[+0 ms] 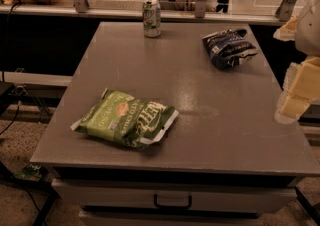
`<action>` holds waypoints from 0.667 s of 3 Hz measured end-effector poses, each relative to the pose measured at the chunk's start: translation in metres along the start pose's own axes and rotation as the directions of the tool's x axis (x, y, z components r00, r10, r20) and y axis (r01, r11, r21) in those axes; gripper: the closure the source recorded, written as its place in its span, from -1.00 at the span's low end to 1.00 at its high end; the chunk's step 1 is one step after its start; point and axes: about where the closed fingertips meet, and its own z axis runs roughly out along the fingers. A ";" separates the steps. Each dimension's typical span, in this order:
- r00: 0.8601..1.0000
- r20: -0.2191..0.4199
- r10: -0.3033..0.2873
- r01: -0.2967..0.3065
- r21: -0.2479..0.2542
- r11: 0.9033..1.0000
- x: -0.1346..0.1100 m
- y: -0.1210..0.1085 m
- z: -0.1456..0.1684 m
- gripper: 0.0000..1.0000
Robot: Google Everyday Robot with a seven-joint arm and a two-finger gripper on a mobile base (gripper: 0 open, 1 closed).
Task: Pick blue chip bag
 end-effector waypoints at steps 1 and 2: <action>1.000 -0.001 0.003 -0.003 0.001 1.000 0.000 -0.001 0.000 -1.00; 0.997 -0.019 0.077 -0.077 0.036 0.996 0.001 -0.032 0.009 -1.00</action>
Offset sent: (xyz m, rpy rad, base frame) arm 0.0501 -0.0157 -0.0051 -0.0193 -0.0037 -0.1540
